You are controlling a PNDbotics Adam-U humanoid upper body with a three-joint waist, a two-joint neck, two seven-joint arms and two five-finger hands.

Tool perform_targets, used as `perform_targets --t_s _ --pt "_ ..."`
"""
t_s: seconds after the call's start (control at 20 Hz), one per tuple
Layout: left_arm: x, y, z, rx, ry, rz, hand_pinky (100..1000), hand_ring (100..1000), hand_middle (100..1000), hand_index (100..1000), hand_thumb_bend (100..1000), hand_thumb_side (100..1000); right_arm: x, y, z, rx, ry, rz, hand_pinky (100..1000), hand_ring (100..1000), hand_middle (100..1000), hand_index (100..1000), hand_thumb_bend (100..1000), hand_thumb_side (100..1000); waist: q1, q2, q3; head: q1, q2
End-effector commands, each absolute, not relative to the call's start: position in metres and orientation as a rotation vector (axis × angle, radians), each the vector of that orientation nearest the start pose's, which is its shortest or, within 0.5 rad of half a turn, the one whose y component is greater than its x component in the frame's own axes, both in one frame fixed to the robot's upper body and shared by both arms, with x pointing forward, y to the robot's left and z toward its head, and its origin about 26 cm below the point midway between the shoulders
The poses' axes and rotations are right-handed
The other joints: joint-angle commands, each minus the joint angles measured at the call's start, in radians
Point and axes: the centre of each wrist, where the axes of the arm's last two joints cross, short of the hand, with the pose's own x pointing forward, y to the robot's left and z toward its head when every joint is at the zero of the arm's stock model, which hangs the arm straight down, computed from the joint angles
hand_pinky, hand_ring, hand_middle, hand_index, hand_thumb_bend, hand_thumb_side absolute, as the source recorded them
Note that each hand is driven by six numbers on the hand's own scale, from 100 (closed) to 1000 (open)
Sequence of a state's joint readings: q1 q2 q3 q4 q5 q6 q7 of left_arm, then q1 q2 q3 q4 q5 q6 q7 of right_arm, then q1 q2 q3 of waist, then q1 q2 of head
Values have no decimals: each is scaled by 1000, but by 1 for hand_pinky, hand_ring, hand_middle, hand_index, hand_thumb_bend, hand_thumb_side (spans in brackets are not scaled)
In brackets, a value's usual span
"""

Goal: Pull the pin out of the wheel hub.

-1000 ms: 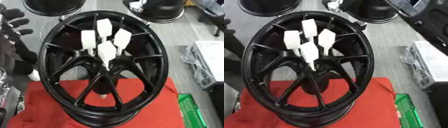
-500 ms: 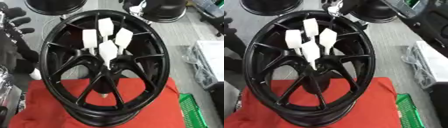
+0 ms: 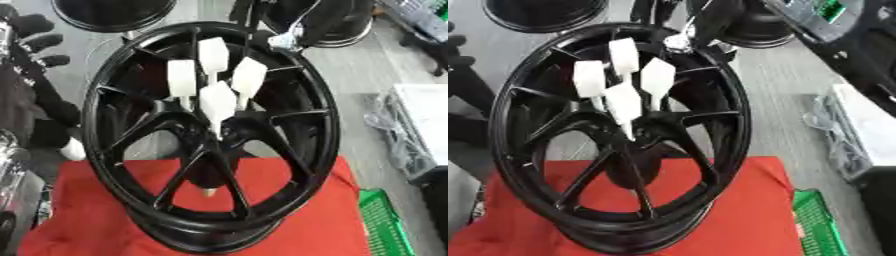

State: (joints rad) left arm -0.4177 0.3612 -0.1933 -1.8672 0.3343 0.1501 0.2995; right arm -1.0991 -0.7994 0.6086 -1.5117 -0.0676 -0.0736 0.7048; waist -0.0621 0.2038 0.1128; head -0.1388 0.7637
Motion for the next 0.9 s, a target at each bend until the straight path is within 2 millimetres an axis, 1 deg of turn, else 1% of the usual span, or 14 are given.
perform_targets --t_s 0.05,0.1,0.15,0.3,0.6,0.65,0.8,0.9 --pt "326 217 198 -96 -2050 -122 680 754 700 721 165 739 386 -212 343 -190 -1643 1971 803 705 698 804 100 320 3 -28 2 -4 6" --pt "326 216 198 -97 -2050 -122 680 755 700 721 165 739 386 -212 342 -191 -1640 1979 803 704 695 801 111 331 3 -29 2 -5 6" --pt "326 216 197 -97 -2049 -123 680 755 700 721 165 739 386 -211 341 -191 -1635 1984 801 700 687 796 143 369 2 -29 3 -5 6" --pt "326 216 197 -97 -2047 -125 679 755 701 721 165 739 384 -209 340 -189 -1618 1998 802 695 679 791 173 402 2 -30 4 -7 6" --pt "326 215 196 -99 -2044 -129 679 756 701 721 164 740 381 -204 337 -196 -1599 2026 797 668 641 793 209 437 0 -32 7 -8 6" --pt "326 215 196 -99 -2043 -130 678 756 701 720 162 736 381 -203 337 -198 -1596 2028 794 659 632 793 218 427 0 -32 8 -8 6" --pt "326 215 196 -98 -2041 -132 678 757 701 720 164 741 380 -202 336 -204 -1592 2037 799 671 641 795 225 452 0 -31 8 -8 6" --pt "326 215 196 -99 -2041 -132 678 757 701 720 164 742 380 -203 336 -209 -1588 2045 799 673 643 796 227 452 0 -31 9 -9 6"
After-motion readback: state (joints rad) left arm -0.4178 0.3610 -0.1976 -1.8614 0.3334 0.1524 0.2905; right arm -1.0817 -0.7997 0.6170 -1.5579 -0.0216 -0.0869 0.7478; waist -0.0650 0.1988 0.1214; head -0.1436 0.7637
